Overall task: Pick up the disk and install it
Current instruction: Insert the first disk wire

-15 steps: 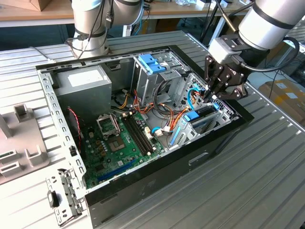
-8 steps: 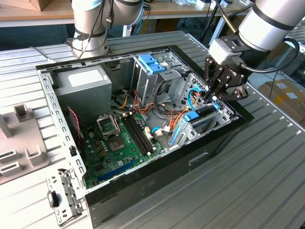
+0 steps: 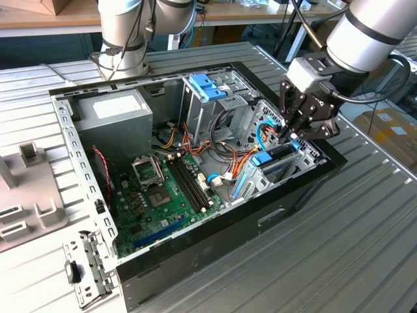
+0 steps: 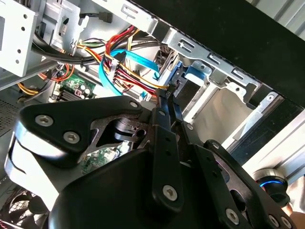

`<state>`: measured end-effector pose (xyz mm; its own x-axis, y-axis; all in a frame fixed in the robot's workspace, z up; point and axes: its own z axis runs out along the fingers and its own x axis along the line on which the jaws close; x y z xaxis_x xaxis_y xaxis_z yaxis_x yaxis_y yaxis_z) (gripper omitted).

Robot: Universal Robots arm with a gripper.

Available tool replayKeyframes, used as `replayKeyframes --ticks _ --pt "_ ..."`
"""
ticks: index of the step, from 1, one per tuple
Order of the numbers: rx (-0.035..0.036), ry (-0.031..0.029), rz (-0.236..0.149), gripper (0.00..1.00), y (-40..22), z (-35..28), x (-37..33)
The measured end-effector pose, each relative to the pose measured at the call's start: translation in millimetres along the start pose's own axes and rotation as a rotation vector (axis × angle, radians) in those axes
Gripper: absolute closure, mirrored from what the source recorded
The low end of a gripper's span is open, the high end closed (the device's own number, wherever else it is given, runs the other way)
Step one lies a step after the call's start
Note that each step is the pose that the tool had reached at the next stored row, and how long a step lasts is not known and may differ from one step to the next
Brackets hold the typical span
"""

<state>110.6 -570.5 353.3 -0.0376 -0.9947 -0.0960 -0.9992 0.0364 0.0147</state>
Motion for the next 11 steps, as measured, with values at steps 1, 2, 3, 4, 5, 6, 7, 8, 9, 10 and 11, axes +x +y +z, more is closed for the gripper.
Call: replayKeyframes --ticks 1,2,3,4,5,6,7,8,9,10,11 --pt "0.0 0.0 0.0 0.83 -0.1 0.1 0.7" --pt "0.0 0.0001 0.0 0.83 -0.1 0.1 1.7" --pt "0.0 0.0001 0.0 0.83 -0.2 0.1 2.6" --pt "0.0 0.0001 0.0 0.83 -0.2 0.1 4.1" --pt "0.0 0.0001 0.0 0.83 -0.3 0.1 5.0" --pt "0.0 0.0003 0.0 0.83 -0.3 0.2 5.5" --pt "0.0 0.0006 -0.001 0.83 -0.3 0.3 5.7" --pt "0.0 0.0011 -0.001 0.83 -0.3 0.5 5.8" --pt "0.0 0.0016 -0.001 0.83 -0.3 0.8 5.9" --pt "0.0 0.0021 -0.001 0.83 -0.4 1.2 6.0" --pt "0.0 0.0022 -0.001 0.83 -0.5 1.7 6.0"
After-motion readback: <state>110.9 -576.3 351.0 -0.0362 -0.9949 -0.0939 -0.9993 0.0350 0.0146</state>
